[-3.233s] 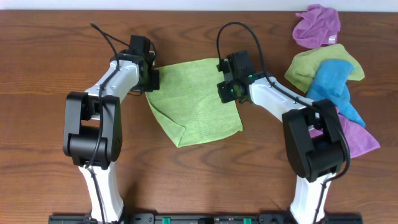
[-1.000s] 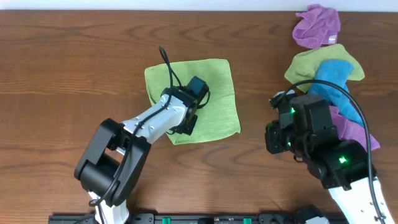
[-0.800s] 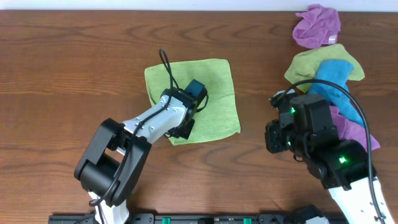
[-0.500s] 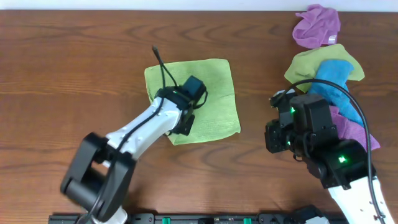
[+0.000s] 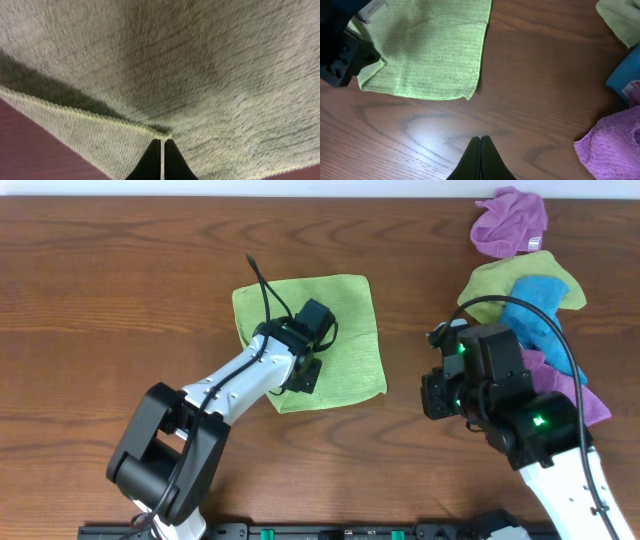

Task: Fold the cloth

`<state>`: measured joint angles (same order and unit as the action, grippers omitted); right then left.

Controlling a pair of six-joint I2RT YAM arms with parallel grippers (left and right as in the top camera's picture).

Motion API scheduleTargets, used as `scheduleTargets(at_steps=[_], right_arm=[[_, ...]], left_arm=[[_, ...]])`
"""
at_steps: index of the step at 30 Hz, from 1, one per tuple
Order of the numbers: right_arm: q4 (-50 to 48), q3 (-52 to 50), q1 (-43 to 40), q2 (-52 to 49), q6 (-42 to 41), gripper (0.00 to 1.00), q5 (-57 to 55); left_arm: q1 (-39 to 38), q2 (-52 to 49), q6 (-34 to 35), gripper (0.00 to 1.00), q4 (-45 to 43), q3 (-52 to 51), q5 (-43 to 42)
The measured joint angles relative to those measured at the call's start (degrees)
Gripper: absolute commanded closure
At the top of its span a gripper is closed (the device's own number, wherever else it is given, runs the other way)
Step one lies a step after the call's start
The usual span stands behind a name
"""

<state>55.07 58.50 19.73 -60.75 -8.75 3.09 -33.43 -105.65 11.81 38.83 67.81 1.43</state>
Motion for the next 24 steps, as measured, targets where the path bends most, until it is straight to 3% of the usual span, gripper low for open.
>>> scheduleTargets(at_steps=[13, 24], right_arm=[[-0.1, 0.0, 0.0, 0.0, 0.0, 0.98, -0.8], [-0.3, 0.0, 0.0, 0.0, 0.0, 0.99, -1.2]], left_arm=[[0.0, 0.0, 0.0, 0.94, -3.4, -5.0, -0.2], [0.0, 0.0, 0.1, 0.94, 4.3, -5.6, 2.3]])
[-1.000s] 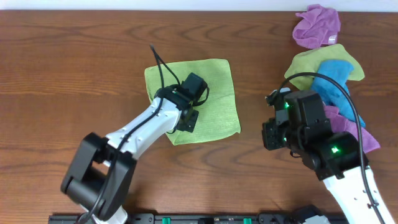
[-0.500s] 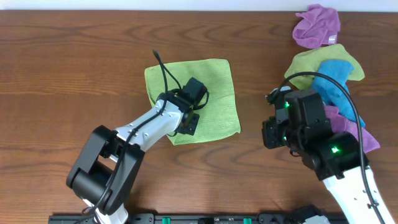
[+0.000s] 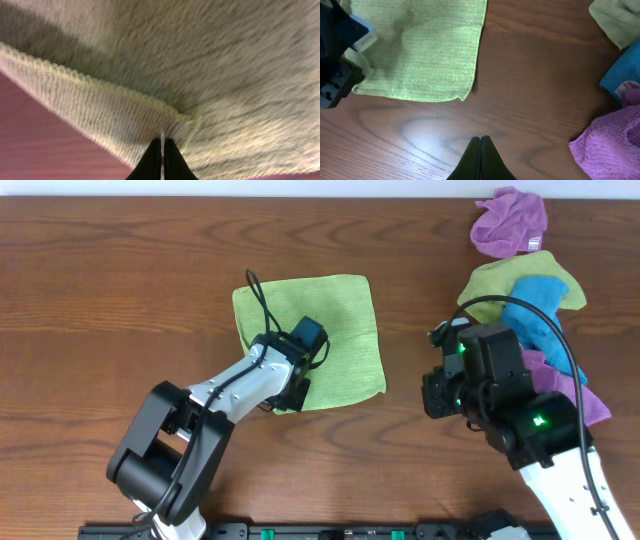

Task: Fold the cloth

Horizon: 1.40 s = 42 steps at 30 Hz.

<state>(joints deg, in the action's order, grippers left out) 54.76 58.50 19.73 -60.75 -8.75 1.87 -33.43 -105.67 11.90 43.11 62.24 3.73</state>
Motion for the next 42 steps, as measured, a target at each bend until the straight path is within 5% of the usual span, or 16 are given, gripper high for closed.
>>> scheduleTargets(at_steps=[15, 23, 42], right_arm=[[-0.3, 0.0, 0.0, 0.0, 0.0, 0.98, 0.0], [-0.9, 0.0, 0.0, 0.0, 0.0, 0.99, 0.0], [-1.0, 0.0, 0.0, 0.0, 0.0, 0.99, -0.2]], left_arm=[[0.0, 4.0, 3.9, 0.94, 7.2, 0.0, 5.6], [0.0, 13.5, 4.8, 0.94, -4.9, 1.3, 1.6], [0.0, 2.9, 2.8, 0.94, -8.9, 1.4, -2.0]])
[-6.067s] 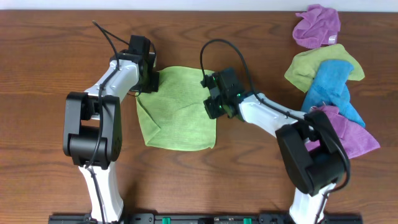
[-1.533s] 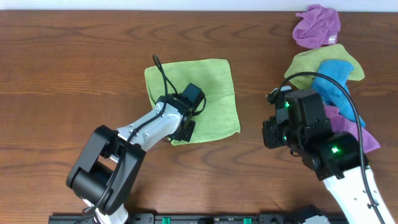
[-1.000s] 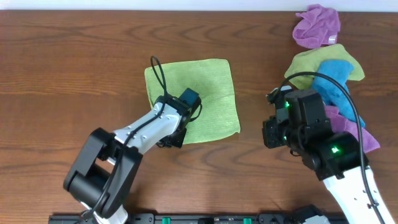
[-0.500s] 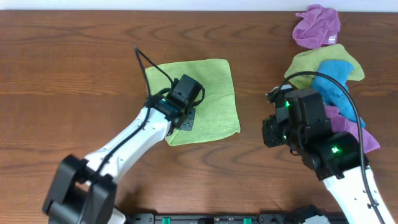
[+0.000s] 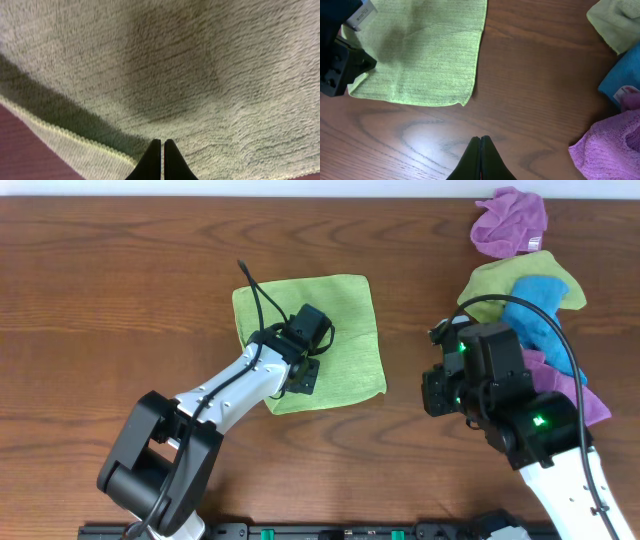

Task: Fold the cloth

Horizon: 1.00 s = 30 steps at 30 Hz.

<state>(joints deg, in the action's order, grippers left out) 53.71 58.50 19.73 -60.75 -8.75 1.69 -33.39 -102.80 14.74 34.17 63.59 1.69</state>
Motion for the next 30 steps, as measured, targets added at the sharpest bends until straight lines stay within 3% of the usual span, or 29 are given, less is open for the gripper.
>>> scheduleTargets(at_steps=[17, 30], right_arm=[[0.0, 0.0, 0.0, 0.0, 0.0, 0.99, 0.0], [-0.4, 0.0, 0.0, 0.0, 0.0, 0.98, 0.0]], left_arm=[[0.0, -0.1, -3.3, 0.94, -0.9, -2.9, 2.9], [0.0, -0.1, -4.1, 0.94, 8.3, -3.3, 6.2]])
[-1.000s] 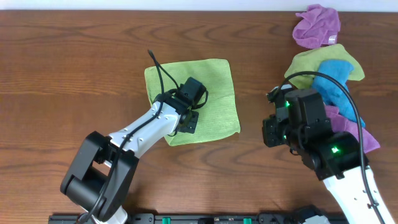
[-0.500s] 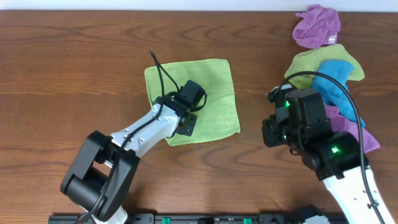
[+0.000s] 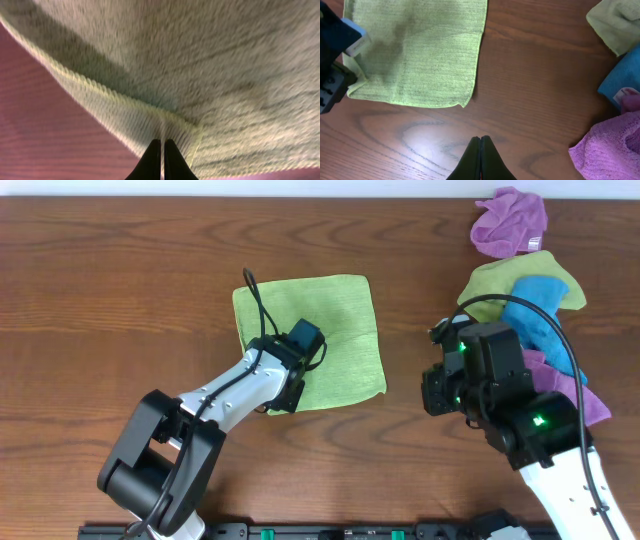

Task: Fold the cloth

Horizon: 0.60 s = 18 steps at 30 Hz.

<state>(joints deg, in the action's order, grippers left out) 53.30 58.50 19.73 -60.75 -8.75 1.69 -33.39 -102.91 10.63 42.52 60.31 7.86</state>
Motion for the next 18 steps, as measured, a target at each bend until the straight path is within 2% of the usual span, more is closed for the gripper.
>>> scheduleTargets(at_steps=[9, 18], right_arm=[[-0.1, 0.0, 0.0, 0.0, 0.0, 0.98, 0.0], [-0.3, 0.0, 0.0, 0.0, 0.0, 0.98, 0.0]], left_arm=[[0.0, 0.4, 1.1, 0.94, 0.6, 0.1, -0.1], [0.0, 5.2, 1.0, 0.94, -4.0, 2.3, -1.7]])
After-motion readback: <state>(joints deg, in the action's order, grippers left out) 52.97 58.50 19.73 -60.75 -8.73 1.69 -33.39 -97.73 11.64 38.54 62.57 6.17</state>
